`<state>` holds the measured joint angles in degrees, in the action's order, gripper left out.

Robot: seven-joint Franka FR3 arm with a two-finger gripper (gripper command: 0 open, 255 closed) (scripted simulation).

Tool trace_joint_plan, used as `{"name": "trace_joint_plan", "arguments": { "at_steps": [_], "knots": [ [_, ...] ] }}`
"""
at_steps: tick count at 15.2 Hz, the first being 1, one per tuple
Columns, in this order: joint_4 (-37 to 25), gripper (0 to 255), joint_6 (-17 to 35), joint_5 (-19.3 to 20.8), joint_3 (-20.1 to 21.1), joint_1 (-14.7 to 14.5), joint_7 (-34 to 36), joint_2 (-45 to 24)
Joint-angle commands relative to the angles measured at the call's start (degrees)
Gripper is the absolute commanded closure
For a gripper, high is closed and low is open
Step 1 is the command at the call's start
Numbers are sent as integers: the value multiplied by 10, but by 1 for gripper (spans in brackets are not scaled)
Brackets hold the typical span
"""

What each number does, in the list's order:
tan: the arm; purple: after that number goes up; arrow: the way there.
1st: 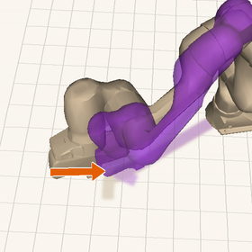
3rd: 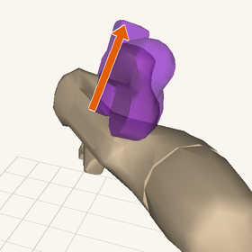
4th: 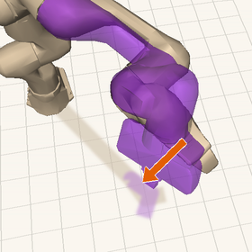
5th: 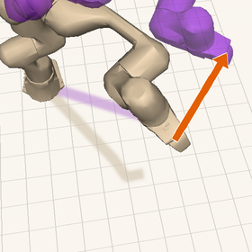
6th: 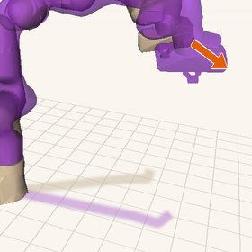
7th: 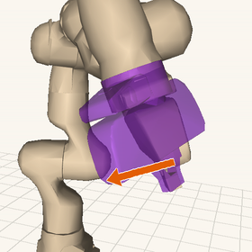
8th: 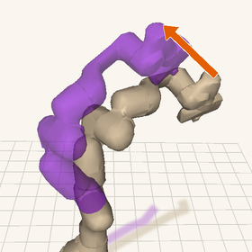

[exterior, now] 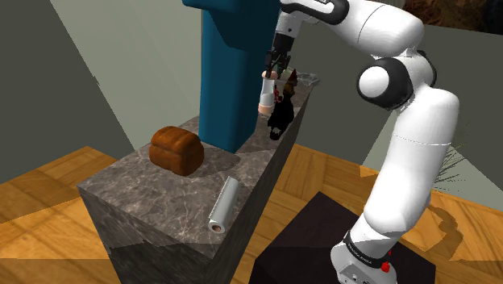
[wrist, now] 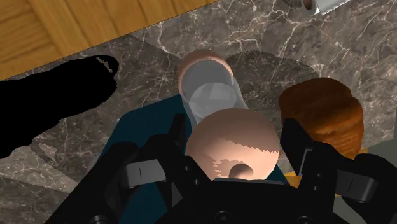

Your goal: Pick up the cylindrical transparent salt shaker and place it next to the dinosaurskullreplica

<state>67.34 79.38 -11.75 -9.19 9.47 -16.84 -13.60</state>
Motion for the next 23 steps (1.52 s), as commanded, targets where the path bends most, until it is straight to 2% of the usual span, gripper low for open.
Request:
{"name": "trace_joint_plan", "arguments": {
  "at_steps": [1, 4, 6, 13, 23],
  "knots": [
    [-39, 255, -18, -7, -10, 21, -26, -26],
    [-127, 255, -54, -21, -20, 57, -57, -84],
    [-222, 255, -94, -35, -24, 89, -75, -143],
    [-67, 255, -1, -19, -27, 69, -89, -83],
    [67, 255, 96, -10, -27, 56, -102, -46]
  ]
}}
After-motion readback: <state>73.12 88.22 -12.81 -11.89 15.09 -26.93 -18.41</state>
